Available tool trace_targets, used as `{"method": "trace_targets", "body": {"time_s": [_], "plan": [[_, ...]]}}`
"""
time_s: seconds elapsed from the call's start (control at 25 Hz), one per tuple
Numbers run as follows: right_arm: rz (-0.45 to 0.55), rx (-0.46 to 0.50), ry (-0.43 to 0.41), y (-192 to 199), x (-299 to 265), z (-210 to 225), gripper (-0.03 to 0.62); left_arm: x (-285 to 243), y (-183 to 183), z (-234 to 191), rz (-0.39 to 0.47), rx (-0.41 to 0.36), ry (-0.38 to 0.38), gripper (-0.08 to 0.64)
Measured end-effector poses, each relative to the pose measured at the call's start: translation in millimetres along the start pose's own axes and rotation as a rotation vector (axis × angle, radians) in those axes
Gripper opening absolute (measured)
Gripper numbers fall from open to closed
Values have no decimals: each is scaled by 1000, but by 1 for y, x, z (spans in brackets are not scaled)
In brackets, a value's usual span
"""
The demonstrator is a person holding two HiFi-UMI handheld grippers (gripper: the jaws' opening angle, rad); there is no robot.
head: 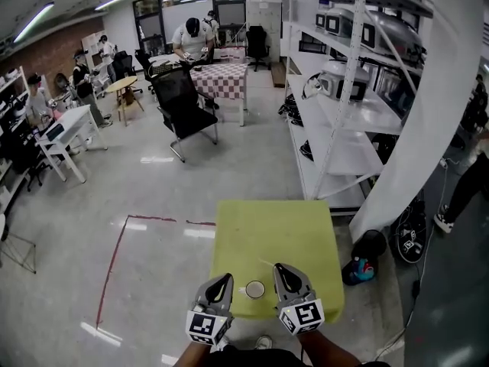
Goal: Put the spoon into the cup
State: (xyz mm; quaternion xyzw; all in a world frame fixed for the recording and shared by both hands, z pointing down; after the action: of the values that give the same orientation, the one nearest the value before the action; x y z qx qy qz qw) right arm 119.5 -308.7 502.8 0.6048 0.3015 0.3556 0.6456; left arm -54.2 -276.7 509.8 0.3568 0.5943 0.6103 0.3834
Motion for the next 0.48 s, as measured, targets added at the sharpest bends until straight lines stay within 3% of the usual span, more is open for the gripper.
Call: {"method": "trace_targets", "body": {"time_s": [0.48], "plan": [[-67,30,5,13,-27,-9,11,-7,14,-33,-29,-6,7,6]]}}
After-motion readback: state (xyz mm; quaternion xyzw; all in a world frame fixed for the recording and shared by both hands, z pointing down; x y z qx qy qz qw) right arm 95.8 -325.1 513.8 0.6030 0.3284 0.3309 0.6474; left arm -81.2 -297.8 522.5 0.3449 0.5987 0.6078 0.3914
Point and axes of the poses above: the fingertips, and each gripper's own axes: x backward along the fingers, z to its right, y out of its underside, the point moved 5 cm from there along x, backward along the fingers, and after that the axes turned 4 degrees about -x, right-handed, at the moved point
